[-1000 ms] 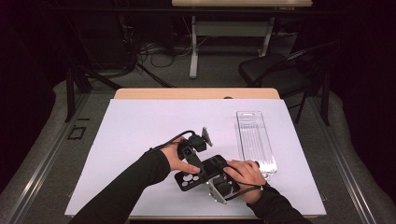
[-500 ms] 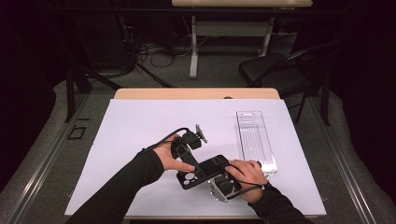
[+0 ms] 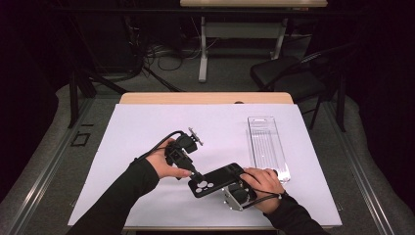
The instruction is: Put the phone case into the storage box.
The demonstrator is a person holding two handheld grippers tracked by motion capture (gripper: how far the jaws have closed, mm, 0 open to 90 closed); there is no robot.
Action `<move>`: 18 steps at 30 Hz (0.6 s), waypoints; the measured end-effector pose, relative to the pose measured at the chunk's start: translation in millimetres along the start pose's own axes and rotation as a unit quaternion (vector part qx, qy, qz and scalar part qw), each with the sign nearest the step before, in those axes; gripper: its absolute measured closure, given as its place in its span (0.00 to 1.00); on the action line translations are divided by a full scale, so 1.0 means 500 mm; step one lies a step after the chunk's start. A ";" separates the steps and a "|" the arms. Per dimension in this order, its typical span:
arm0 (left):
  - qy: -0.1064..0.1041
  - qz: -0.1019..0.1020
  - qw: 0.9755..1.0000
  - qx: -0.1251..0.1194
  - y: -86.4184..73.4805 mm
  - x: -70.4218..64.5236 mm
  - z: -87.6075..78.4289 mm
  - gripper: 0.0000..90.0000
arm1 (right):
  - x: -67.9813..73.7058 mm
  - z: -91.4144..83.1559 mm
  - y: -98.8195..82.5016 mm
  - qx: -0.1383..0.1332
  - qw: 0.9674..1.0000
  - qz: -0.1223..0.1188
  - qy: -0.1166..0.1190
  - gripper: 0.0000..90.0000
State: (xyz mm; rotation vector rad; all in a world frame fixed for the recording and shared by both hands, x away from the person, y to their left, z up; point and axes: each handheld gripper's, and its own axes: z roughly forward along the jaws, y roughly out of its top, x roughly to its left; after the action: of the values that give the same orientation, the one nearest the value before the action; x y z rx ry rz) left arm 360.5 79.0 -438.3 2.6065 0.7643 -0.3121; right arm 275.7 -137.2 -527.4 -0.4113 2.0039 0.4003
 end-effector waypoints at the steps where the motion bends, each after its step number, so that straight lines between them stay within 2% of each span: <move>1: 0.001 -0.001 1.000 -0.003 -0.003 0.002 -0.001 0.17 | 0.000 -0.001 0.000 0.001 1.000 0.003 0.003 0.98; 5: 0.013 -0.001 1.000 -0.012 -0.013 0.010 -0.009 0.18 | -0.002 -0.003 -0.001 -0.003 1.000 0.012 0.007 0.98; 12: 0.039 -0.010 0.999 -0.037 -0.026 0.024 -0.022 0.19 | -0.006 -0.006 -0.006 -0.010 0.998 0.051 0.024 0.98; 18: 0.057 -0.018 0.997 -0.049 -0.043 0.041 -0.017 0.20 | -0.013 -0.013 -0.008 -0.015 0.997 0.071 0.038 0.98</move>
State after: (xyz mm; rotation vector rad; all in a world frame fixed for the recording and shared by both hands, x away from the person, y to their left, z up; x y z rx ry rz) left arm 366.3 108.7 -443.8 2.5375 0.8446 -0.1342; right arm 275.5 -142.9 -519.1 -0.3083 2.1103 0.5098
